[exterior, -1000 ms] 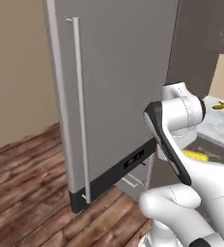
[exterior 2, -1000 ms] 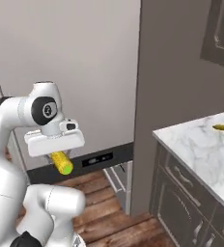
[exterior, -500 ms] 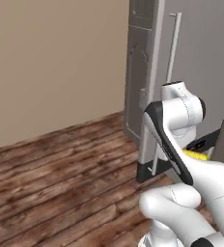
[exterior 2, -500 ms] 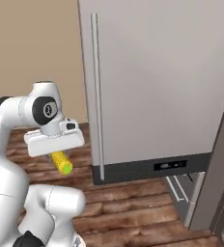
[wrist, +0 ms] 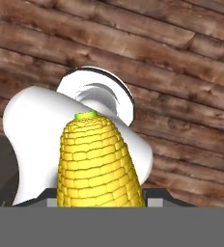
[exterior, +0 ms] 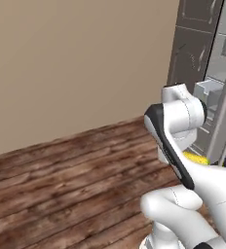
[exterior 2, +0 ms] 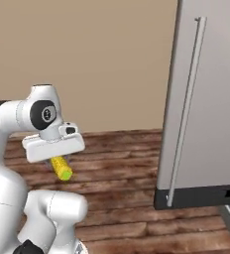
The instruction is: Place the corn and lime inside the fridge drawer. Close the drawer after placing the vegetables.
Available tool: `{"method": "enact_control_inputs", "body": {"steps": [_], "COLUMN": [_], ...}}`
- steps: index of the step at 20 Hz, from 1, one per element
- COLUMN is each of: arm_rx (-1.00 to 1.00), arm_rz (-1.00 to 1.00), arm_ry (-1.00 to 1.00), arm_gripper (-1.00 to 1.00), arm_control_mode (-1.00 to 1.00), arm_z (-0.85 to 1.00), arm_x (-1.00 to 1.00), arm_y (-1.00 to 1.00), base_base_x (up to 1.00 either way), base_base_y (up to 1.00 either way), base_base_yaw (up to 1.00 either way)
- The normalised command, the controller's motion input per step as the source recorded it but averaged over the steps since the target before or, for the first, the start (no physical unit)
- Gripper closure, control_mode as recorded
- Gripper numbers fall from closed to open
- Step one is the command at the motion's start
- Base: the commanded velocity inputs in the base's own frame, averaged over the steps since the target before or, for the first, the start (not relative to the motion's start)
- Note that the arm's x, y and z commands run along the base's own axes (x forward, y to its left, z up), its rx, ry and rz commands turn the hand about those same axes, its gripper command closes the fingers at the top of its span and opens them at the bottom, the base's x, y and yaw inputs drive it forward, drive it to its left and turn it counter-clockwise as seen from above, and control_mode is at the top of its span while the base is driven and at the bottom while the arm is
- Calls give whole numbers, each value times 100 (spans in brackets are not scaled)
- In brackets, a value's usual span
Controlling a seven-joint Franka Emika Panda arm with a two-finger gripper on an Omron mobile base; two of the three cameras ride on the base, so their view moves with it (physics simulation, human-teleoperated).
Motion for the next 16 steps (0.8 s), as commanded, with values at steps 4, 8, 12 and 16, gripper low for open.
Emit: {"method": "enact_control_inputs", "body": {"steps": [4,8,12,16], "arm_rx": [0,0,0,0], "arm_rz": [0,0,0,0], "arm_ry": [0,0,0,0], "arm_gripper": [100,100,100,100], "arm_control_mode": [100,100,100,100], "arm_z": [0,0,0,0], "arm_x": [0,0,0,0], "arm_y": [0,0,0,0], "base_base_x": [100,99,92,83], "base_base_y": [73,50,51,71], "base_base_yaw": [-29,-54,-65,-69]}}
